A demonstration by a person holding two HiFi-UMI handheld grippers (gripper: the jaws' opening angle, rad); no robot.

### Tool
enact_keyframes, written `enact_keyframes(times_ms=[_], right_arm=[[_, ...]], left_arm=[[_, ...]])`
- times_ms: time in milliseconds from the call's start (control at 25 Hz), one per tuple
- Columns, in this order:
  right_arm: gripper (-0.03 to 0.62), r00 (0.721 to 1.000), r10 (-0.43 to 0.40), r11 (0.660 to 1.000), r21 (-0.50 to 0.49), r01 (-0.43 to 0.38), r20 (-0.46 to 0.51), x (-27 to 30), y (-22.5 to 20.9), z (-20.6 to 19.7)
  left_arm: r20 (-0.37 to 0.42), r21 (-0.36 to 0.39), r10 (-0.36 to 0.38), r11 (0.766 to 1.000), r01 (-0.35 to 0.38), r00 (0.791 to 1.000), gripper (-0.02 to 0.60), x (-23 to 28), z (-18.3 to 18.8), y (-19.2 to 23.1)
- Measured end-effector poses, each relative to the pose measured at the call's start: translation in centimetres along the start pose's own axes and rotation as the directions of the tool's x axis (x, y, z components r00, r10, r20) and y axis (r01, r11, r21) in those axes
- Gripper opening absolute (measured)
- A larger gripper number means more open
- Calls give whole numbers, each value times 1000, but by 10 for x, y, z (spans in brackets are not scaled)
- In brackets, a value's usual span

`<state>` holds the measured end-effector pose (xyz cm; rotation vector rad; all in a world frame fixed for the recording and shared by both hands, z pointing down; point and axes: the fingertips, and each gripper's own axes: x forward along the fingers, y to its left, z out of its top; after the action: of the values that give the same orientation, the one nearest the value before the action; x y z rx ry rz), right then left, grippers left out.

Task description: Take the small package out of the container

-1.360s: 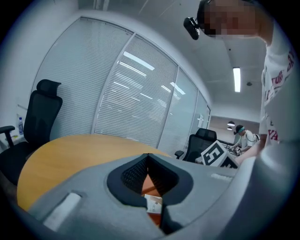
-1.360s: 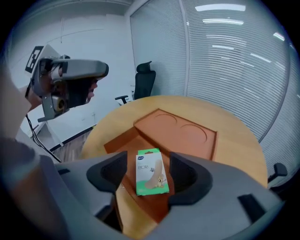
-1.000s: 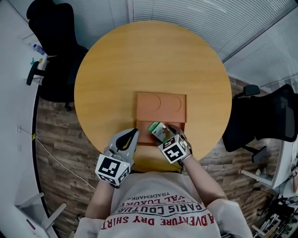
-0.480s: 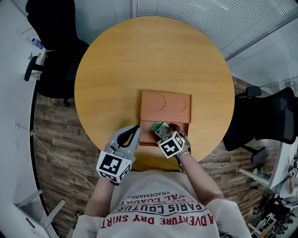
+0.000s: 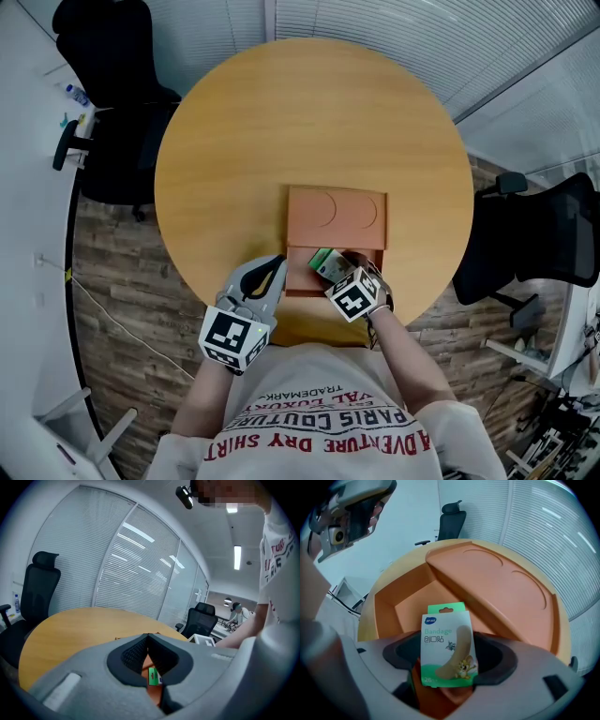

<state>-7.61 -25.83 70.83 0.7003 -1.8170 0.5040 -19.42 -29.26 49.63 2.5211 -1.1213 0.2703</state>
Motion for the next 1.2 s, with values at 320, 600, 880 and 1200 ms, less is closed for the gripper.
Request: enact_keyframes(times_ms=[320,600,880,1200], right_arm=[[356,1000,-17,998,-65,18,14,-19,-2,10],[356,1000,-8,990,-138,6,-8,-38,3,5],[356,998,-54,988,-142,58,36,-67,2,8],[356,954,-131,991,21,130,269,-121,-8,37]], left_arm=[[7,5,-13,1000,13,1000,11,-6,2,-6],[50,-19,-4,1000,5,999,11,-14,18,-5],[61,3,-7,1000,6,998,11,-23,21,-17],[75,48,-21,999,18,997,11,-32,30,-32]])
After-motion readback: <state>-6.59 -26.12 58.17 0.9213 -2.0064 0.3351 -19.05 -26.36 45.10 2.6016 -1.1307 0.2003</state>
